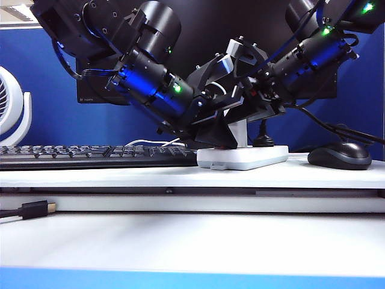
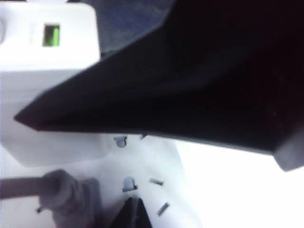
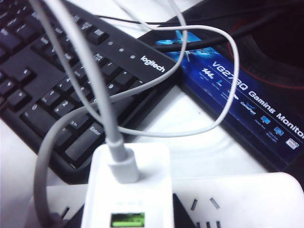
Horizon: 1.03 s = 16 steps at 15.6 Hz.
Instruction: Unplug the white charger from the socket, then place it next to the socket.
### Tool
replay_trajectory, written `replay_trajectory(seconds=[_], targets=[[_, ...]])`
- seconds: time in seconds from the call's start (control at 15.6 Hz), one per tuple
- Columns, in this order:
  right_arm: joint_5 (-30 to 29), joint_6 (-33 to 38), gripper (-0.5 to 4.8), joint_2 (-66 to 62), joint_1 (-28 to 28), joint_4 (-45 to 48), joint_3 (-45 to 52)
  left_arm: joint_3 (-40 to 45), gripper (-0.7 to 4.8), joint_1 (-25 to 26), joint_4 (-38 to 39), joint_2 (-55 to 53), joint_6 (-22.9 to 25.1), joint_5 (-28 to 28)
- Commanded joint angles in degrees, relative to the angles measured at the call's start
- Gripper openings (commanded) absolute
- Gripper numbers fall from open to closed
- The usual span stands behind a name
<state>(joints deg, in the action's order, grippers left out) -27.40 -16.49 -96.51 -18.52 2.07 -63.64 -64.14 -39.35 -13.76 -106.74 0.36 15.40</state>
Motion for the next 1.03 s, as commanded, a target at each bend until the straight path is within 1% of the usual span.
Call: replay_trajectory(seconds=[0.06, 0.13, 0.19, 0.26, 0.32, 0.38, 0.45, 0.51, 0.58, 0.64, 0.71, 0.77, 0.83, 0.9, 0.96, 1.03], targets=[[1.70, -4.48, 1.38, 1.75, -0.70, 3.08, -0.44, -0.04, -0.05, -0.17, 1.97, -0.74, 0.35, -0.15], [1.60, -1.53, 1.38, 1.86, -0.66, 4.00, -0.44, -0.04, -0.05, -0.17, 2.10, -0.74, 0.70, -0.15], [1.62, -1.62, 1.38, 2.03, -0.11, 4.61, -0.44, -0.02, -0.05, -0.13, 2.10, -0.74, 0.72, -0.17], [2.29, -5.31, 1.38, 2.38, 0.04, 4.15, -0.44, -0.02, -0.05, -0.13, 2.10, -0.74, 0.70, -0.15], [3.15, -5.73, 1.37, 2.51, 0.04, 4.15, -0.44, -0.02, -0.05, -0.13, 2.12, -0.74, 0.72, -0.15], [2.38, -1.75, 1.34, 2.56, 0.04, 5.11, -0.44, -0.02, -0.05, -0.13, 2.32, -0.74, 0.70, -0.15], [0.98, 0.09, 1.34, 2.56, 0.24, 6.01, -0.44, -0.02, -0.05, -0.13, 2.51, -0.74, 0.72, -0.17], [0.94, -2.21, 1.34, 2.62, 0.46, 6.21, -0.44, -0.02, -0.05, -0.13, 2.54, -0.74, 0.72, -0.15], [2.51, -5.68, 1.34, 2.75, 0.33, 5.73, -0.44, -0.02, -0.05, -0.13, 2.51, -0.74, 0.72, -0.17], [3.26, -5.11, 1.34, 2.75, 0.07, 5.90, -0.44, -0.02, -0.05, -0.13, 2.56, -0.74, 0.72, -0.15], [1.79, -0.63, 1.34, 2.67, 0.07, 7.08, -0.44, -0.02, -0.05, -0.13, 2.58, -0.74, 0.72, -0.17], [1.68, -1.86, 1.34, 2.73, 0.11, 7.23, -0.44, -0.02, -0.05, -0.13, 2.56, -0.74, 0.72, -0.17], [2.51, -5.92, 1.34, 2.95, 0.09, 6.64, -0.44, -0.02, -0.05, -0.13, 2.54, -0.74, 0.72, -0.17], [2.99, -5.53, 1.34, 3.04, -0.02, 6.97, -0.44, -0.02, -0.05, -0.13, 2.58, -0.76, 0.72, -0.17], [1.64, -1.01, 1.34, 3.04, -0.02, 8.35, -0.44, -0.02, -0.05, -0.13, 2.60, -0.81, 0.72, -0.17], [-0.09, 1.29, 1.34, 3.04, 0.24, 9.66, -0.44, -0.02, -0.05, -0.13, 2.60, -1.07, 0.72, -0.17]])
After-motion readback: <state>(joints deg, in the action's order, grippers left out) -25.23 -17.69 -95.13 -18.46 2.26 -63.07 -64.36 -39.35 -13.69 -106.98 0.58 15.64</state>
